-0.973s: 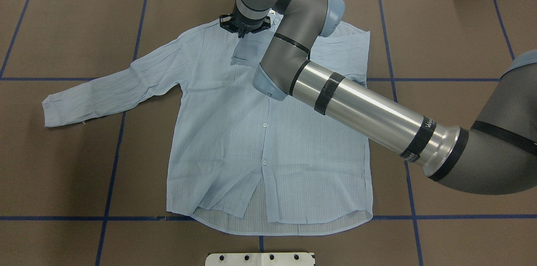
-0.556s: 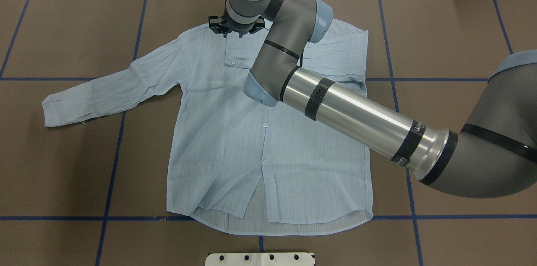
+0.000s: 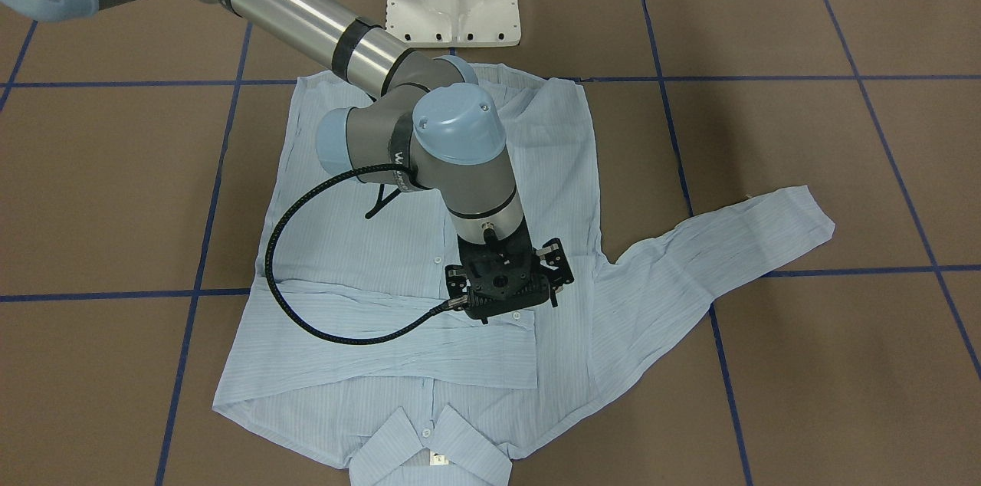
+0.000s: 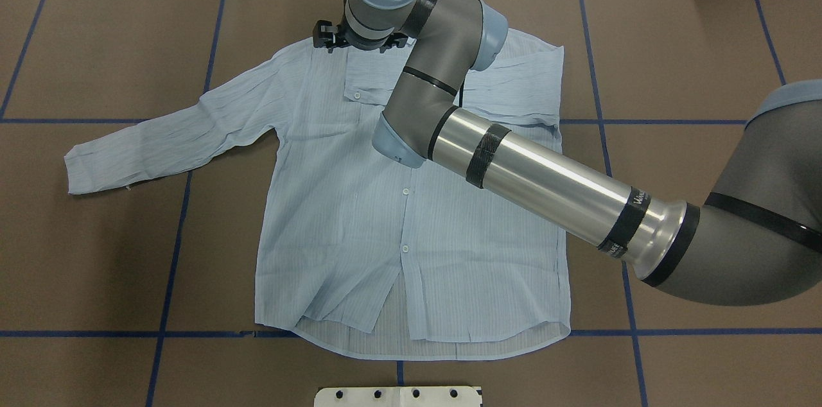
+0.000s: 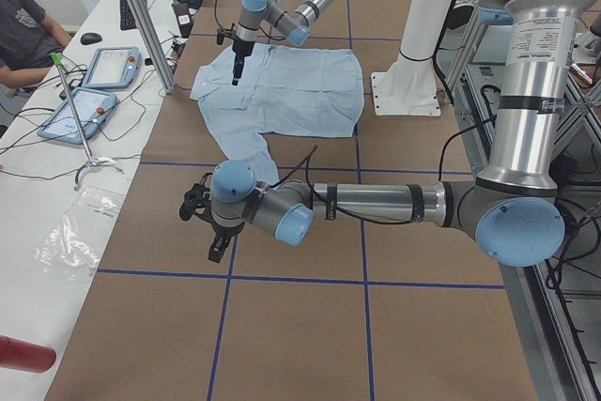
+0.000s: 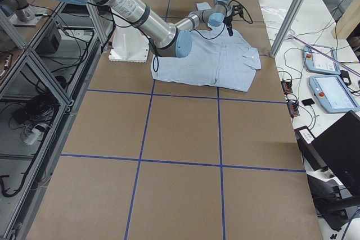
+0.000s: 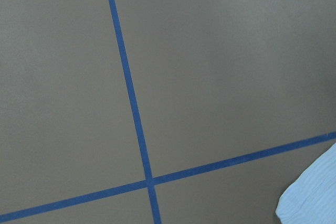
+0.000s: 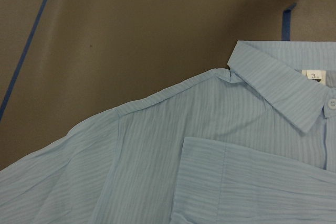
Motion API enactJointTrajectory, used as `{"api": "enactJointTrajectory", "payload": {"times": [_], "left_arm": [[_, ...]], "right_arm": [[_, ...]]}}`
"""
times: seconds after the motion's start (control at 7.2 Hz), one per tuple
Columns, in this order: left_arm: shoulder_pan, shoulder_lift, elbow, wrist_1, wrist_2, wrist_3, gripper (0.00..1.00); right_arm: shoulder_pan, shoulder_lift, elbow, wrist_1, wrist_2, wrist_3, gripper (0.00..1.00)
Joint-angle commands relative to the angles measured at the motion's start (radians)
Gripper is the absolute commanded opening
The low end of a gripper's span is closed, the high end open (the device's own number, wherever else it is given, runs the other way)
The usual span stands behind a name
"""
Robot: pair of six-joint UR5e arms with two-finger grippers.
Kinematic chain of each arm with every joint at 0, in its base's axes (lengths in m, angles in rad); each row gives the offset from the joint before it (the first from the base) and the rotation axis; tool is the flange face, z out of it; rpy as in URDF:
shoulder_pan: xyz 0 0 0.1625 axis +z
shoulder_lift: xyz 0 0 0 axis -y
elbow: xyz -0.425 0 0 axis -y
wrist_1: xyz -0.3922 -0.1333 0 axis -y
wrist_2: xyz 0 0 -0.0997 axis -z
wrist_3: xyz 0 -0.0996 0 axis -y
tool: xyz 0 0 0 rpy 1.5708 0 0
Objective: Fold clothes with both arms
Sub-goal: 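Release the sleeve below the collar while the left gripper approaches the other cuff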
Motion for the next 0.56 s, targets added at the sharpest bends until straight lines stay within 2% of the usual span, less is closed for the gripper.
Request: {"api": "enactJointTrajectory", "payload": {"times": [0.0, 0.14, 0.28, 0.42], "left_arm": [[0.136, 0.020, -0.008, -0.241, 0.083, -0.427, 1.00], [0.257, 0.033, -0.011, -0.344, 0.183, -0.662, 1.00], [0.336, 0.072, -0.048, -0.390, 0.272, -0.810, 1.00], [0.409, 0.126, -0.132, -0.386, 0.341, -0.931, 1.00]], "right_arm": [[0.035, -0.045, 0.170, -0.246, 0.036, -0.013, 1.00], [0.075, -0.068, 0.216, -0.304, 0.118, -0.021, 1.00], [0.106, -0.113, 0.262, -0.329, 0.160, -0.030, 1.00], [0.120, -0.172, 0.333, -0.362, 0.162, -0.071, 1.00]]}}
